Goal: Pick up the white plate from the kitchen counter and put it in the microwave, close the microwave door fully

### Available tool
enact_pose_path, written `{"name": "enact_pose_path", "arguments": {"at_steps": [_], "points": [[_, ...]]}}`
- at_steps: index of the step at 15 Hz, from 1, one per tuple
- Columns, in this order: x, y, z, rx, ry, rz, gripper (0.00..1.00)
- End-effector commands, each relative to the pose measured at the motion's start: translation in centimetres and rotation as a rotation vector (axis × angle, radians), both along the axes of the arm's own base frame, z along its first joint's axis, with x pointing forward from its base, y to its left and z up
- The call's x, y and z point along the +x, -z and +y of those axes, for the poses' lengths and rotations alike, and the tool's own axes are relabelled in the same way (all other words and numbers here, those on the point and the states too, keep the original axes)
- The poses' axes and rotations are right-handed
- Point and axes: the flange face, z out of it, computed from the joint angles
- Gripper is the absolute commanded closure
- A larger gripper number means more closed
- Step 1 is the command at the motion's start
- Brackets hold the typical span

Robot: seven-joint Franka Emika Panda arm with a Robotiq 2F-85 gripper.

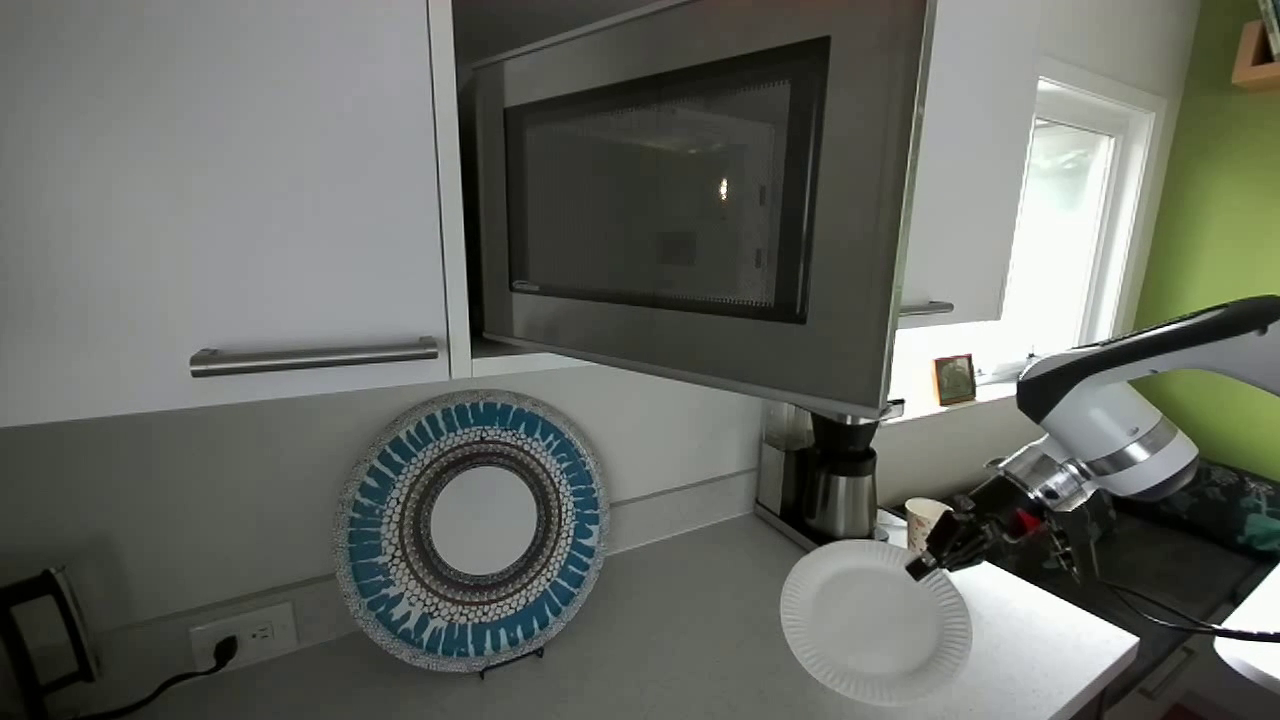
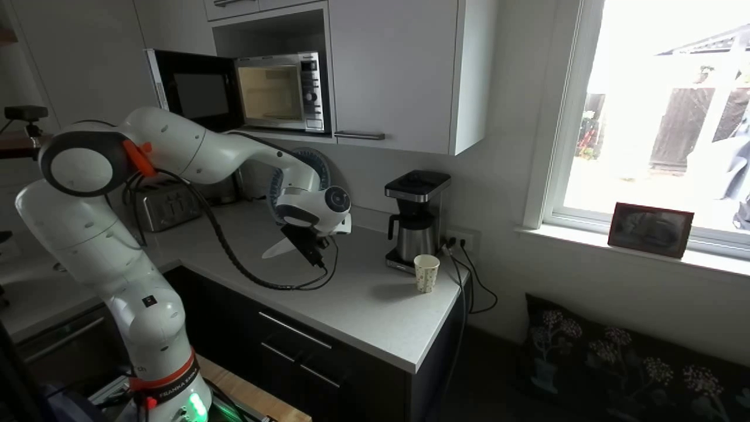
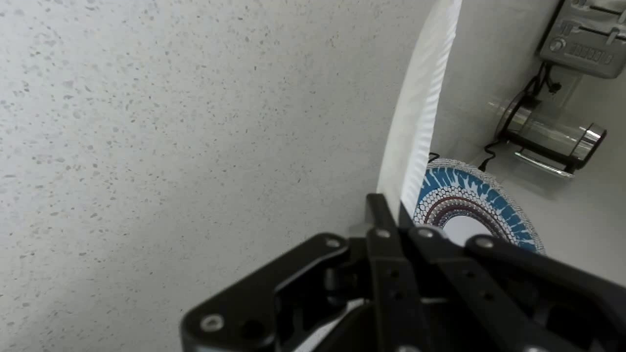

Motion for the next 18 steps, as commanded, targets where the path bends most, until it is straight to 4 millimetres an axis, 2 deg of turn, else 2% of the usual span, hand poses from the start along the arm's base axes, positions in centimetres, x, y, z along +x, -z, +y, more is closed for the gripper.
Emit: {"name": "enact_pose_path", "arguments": {"at_steps": [1, 4, 6, 9, 12, 15, 18], "points": [[0.0, 0.2, -0.1, 0.002, 0.000, 0.006, 0.98], [0.1, 0.7, -0.1, 0.004, 0.000, 0.017, 1.00], [-0.3, -2.0, -1.3, -0.021, 0.003, -0.025, 1.00], [-1.0, -7.5, -2.9, -0.072, 0.027, -0.094, 1.00], [-2.0, -14.3, -4.0, -0.148, 0.037, -0.172, 1.00], [-2.8, -20.9, -3.8, -0.157, 0.046, -0.250, 1.00], [-3.3, -25.8, -3.0, -0.113, 0.080, -0.304, 1.00]]}}
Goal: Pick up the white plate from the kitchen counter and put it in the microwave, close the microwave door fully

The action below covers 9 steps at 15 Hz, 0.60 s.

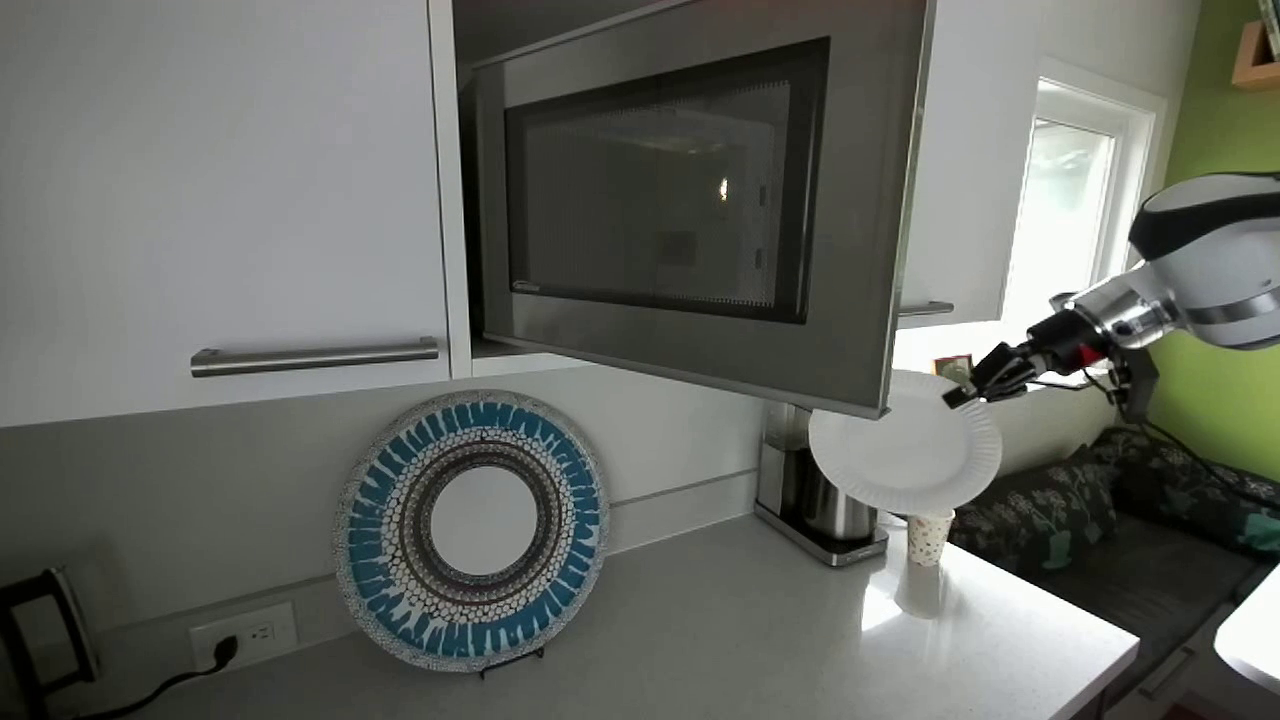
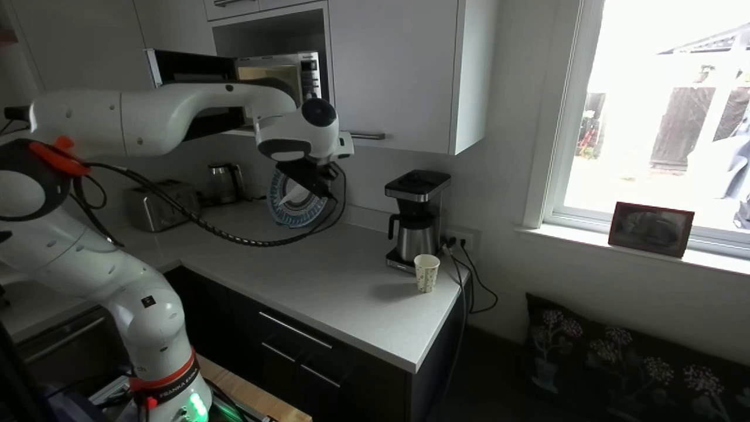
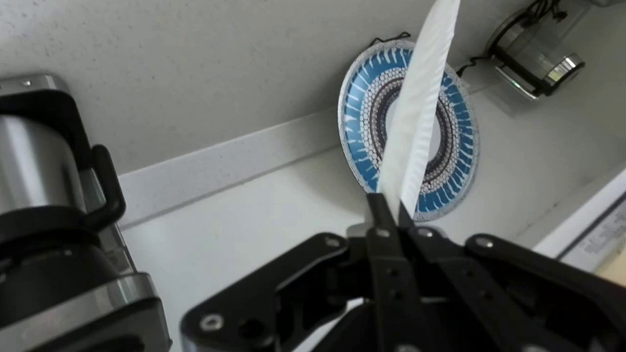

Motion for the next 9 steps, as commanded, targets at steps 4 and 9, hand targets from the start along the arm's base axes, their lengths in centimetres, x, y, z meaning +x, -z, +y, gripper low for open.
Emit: {"name": "enact_pose_path", "arguments": {"at_steps": [4, 9], "points": [[-0.7, -5.6, 1.2, 0.044, 0.025, -0.047, 0.98], [-0.6, -6.1, 1.6, 0.054, 0.027, -0.050, 0.98]]}}
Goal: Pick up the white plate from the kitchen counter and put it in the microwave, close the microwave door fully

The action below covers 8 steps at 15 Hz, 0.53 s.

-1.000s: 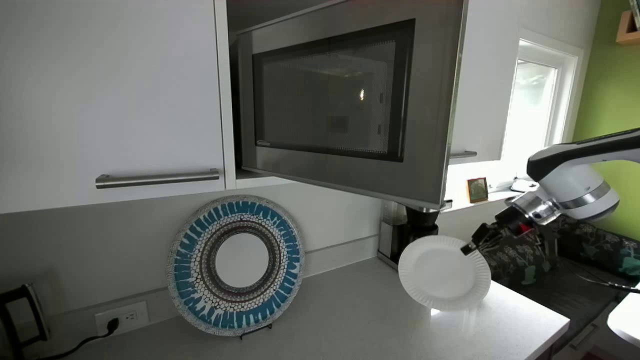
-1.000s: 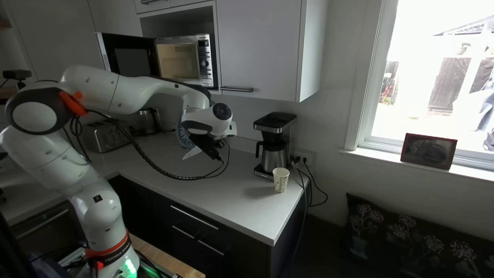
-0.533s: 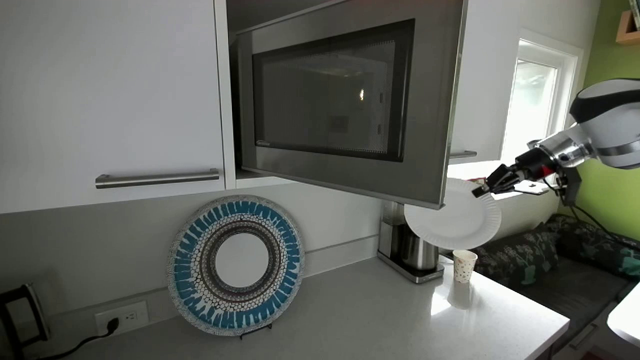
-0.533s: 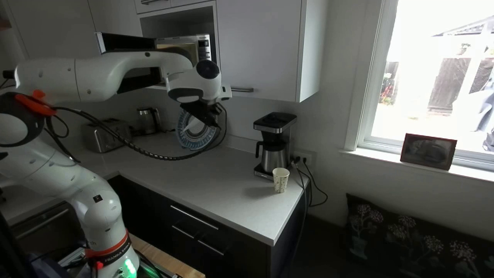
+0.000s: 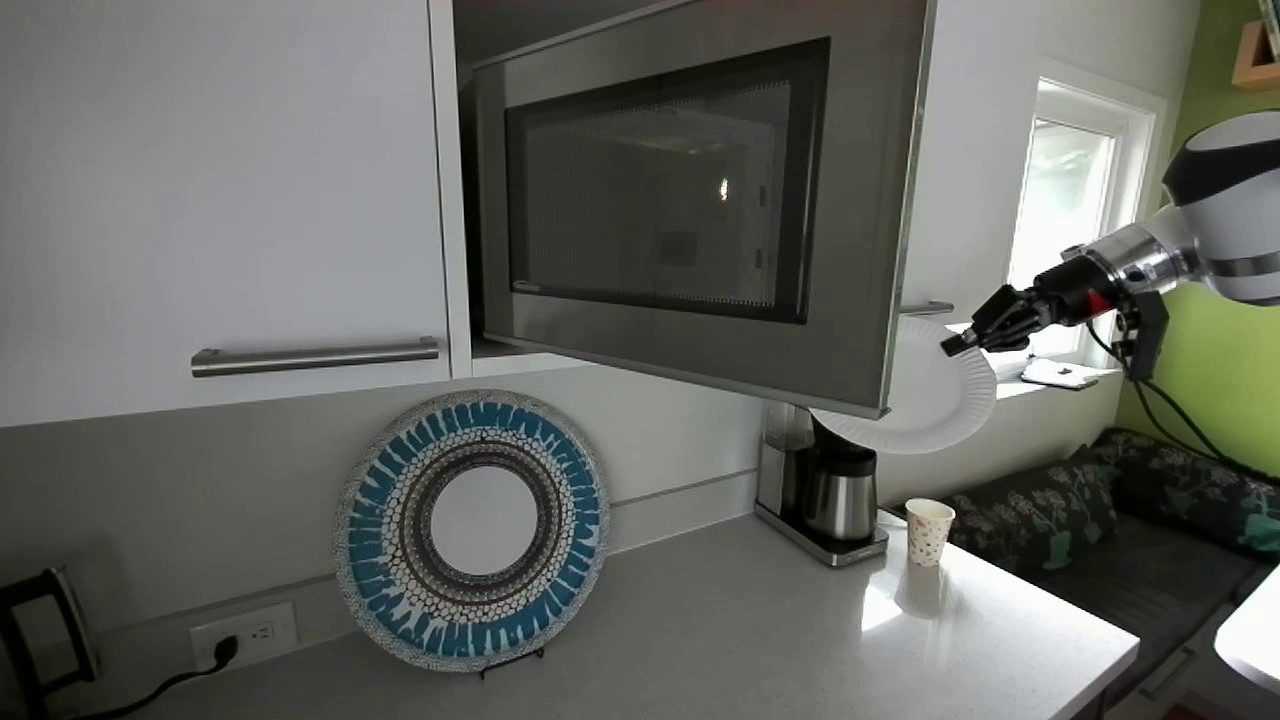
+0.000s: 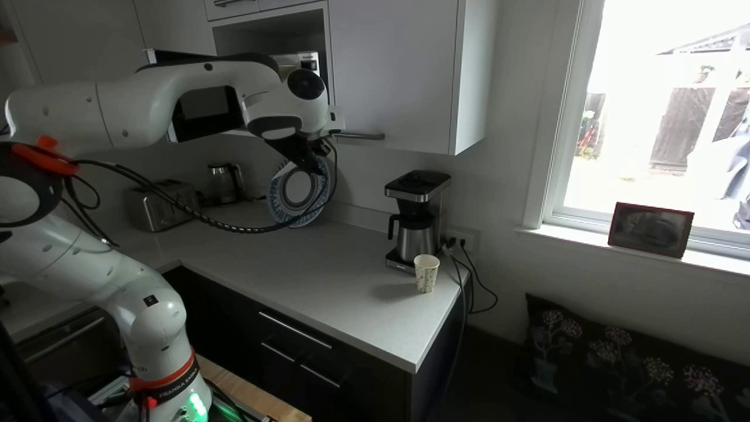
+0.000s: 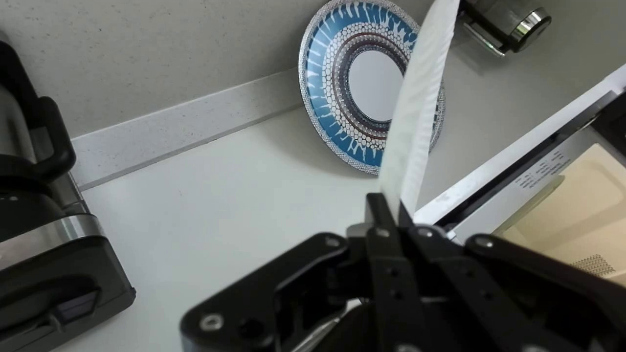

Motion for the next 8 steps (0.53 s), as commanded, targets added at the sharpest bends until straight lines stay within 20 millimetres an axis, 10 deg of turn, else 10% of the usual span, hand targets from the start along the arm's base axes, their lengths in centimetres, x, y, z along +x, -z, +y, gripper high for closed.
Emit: {"name": "enact_pose_path", "arguments": {"at_steps": [1, 8], "points": [[0.0, -0.1, -0.1, 0.000, -0.001, 0.001, 0.98], [-1.2, -4.2, 1.2, 0.157, 0.019, -0.101, 1.00]]}}
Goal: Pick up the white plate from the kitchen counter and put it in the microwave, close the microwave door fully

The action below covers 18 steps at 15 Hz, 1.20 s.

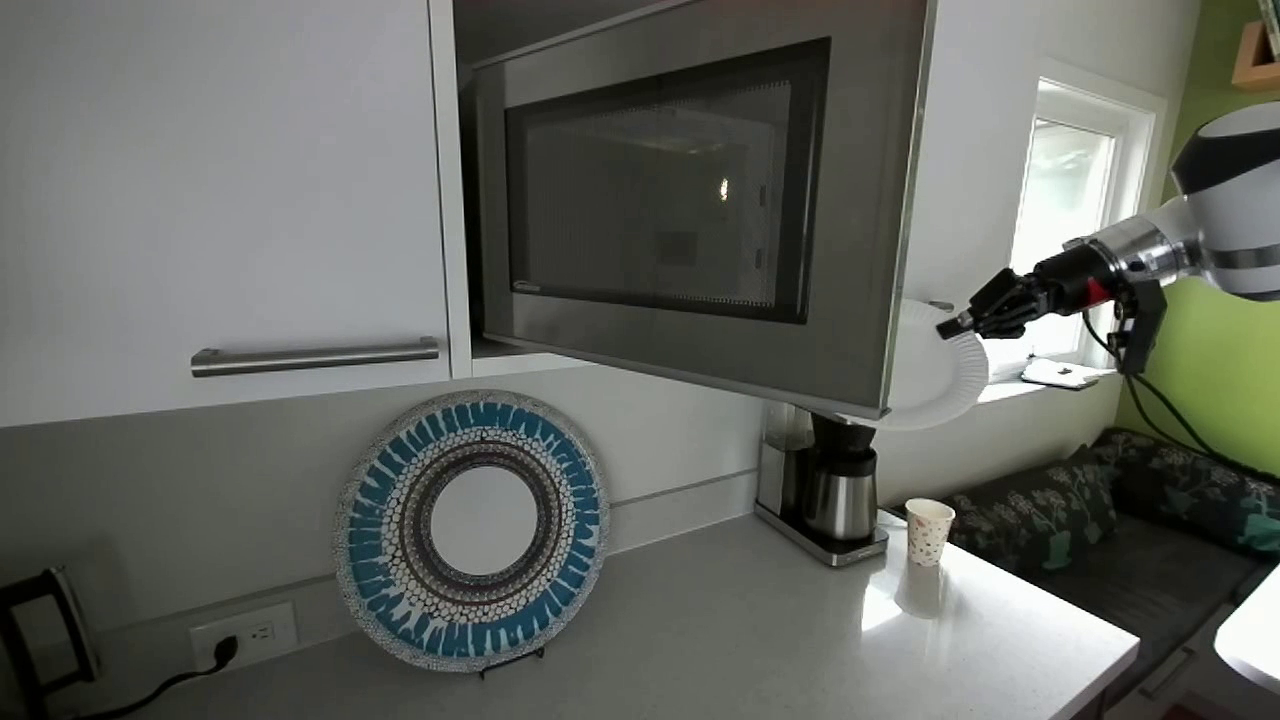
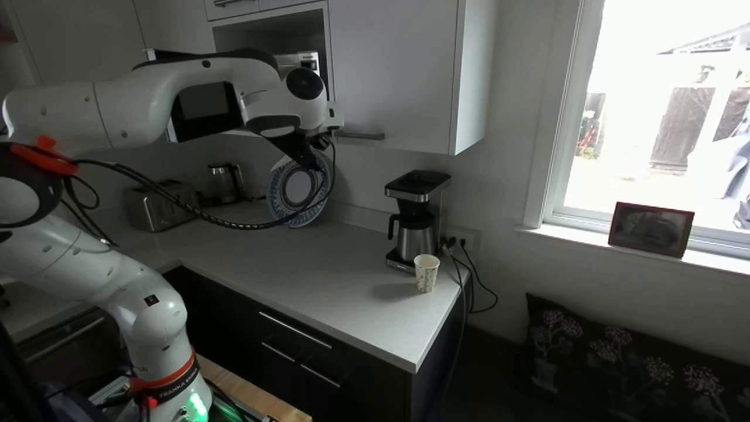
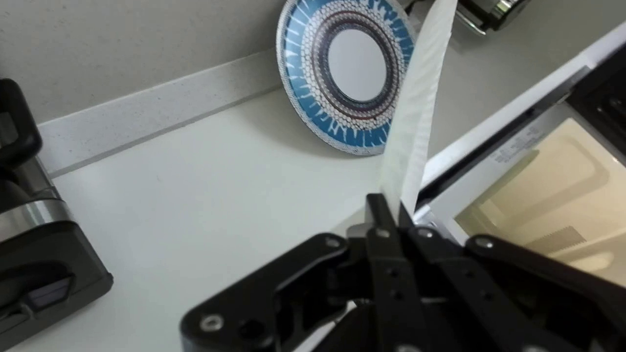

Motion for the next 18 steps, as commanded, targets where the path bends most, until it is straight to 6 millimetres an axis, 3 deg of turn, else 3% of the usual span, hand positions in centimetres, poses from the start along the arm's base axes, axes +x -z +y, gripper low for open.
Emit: {"name": "enact_pose_path", "arguments": {"at_steps": [1, 5, 8, 12, 18], "points": [[-1.6, -3.8, 1.1, 0.129, 0.022, -0.058, 1.00], [-3.2, -7.4, 3.2, 0.266, 0.007, -0.053, 1.00], [-3.0, -8.7, 5.8, 0.358, 0.001, -0.004, 1.00], [-1.2, -8.9, 8.9, 0.428, 0.039, 0.087, 1.00], [2.9, -7.7, 13.2, 0.455, 0.103, 0.229, 1.00]]}}
